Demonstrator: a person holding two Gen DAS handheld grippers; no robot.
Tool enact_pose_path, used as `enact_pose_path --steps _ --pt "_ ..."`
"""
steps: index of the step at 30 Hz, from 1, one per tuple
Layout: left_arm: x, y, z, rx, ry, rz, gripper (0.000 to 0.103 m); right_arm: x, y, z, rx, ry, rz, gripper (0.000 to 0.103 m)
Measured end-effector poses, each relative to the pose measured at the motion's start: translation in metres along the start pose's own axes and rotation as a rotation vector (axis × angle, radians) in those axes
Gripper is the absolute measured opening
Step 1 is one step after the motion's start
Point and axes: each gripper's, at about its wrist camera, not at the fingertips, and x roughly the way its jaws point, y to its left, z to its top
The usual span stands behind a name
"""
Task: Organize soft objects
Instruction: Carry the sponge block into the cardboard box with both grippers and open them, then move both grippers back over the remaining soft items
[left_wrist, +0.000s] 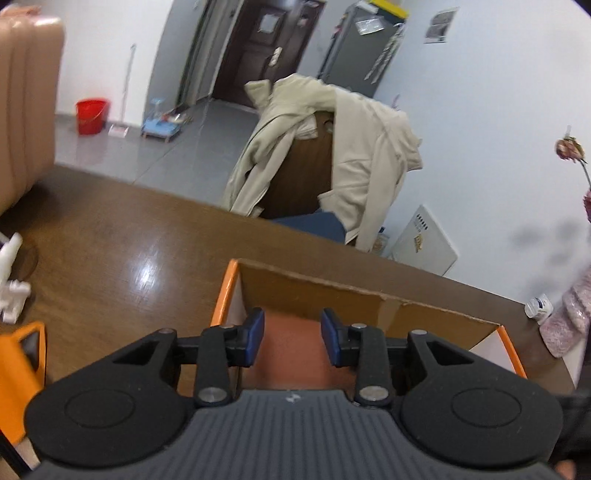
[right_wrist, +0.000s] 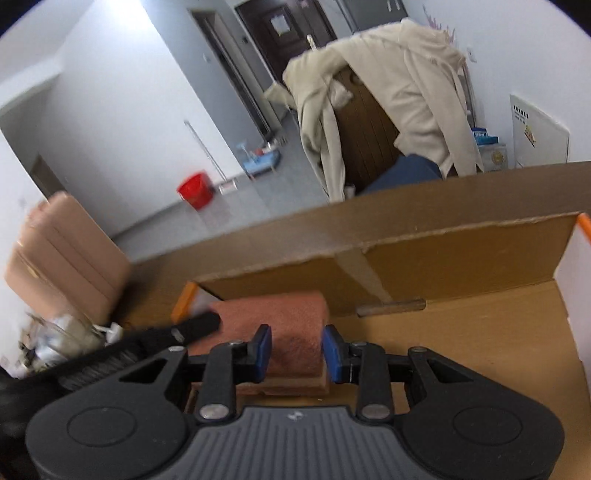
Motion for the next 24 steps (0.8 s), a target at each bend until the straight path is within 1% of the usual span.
enact_pose_path --steps 3,5,7,9,10,11,12,14,15,16,17,18,20,21,23,24 --pt "-0.002 0.002 0.001 0.021 -0.018 -0.004 0.035 0.005 -0.002 -0.003 -0.001 -0.001 0.001 0.032" --pt "-0.009 0.003 0.003 0.014 -0.028 0.006 0.035 -0.004 0.001 -0.004 -0.025 -0.034 -0.015 0.034" --pt "-0.023 0.002 0.005 0.021 -0.043 0.006 0.035 -0.023 0.007 0.001 -0.068 -0.072 -0.033 0.035" --pt "-0.041 -0.002 0.008 0.042 -0.07 0.018 0.037 -0.049 0.011 0.004 -0.09 -0.111 -0.031 0.035" --pt "-0.056 -0.004 0.009 0.055 -0.089 0.026 0.039 -0.068 0.014 0.005 -0.095 -0.133 -0.022 0.037" --pt "-0.068 -0.007 0.01 0.071 -0.103 0.033 0.043 -0.086 0.017 0.005 -0.101 -0.156 -0.017 0.039" --pt "-0.081 -0.011 0.01 0.09 -0.116 0.043 0.045 -0.105 0.019 0.005 -0.106 -0.181 -0.016 0.041" --pt "-0.108 -0.02 0.006 0.138 -0.136 0.069 0.054 -0.141 0.022 0.003 -0.11 -0.229 -0.023 0.05" --pt "-0.122 -0.025 0.003 0.161 -0.143 0.087 0.057 -0.159 0.024 0.001 -0.112 -0.25 -0.034 0.053" --pt "-0.135 -0.03 0.0 0.18 -0.148 0.099 0.063 -0.176 0.024 -0.001 -0.118 -0.271 -0.044 0.055" --pt "-0.148 -0.033 -0.003 0.194 -0.157 0.105 0.068 -0.197 0.026 -0.005 -0.131 -0.291 -0.05 0.057" --pt "-0.163 -0.036 -0.007 0.204 -0.169 0.106 0.071 -0.212 0.026 -0.009 -0.139 -0.303 -0.055 0.058" --pt "-0.193 -0.043 -0.017 0.239 -0.193 0.108 0.082 -0.247 0.027 -0.021 -0.155 -0.33 -0.073 0.063" --pt "-0.208 -0.045 -0.024 0.257 -0.209 0.115 0.085 -0.263 0.027 -0.029 -0.163 -0.343 -0.079 0.065" --pt "-0.238 -0.05 -0.042 0.304 -0.243 0.138 0.091 -0.296 0.027 -0.048 -0.187 -0.378 -0.089 0.073" --pt "-0.25 -0.05 -0.051 0.321 -0.257 0.145 0.094 -0.308 0.025 -0.057 -0.205 -0.392 -0.095 0.076"
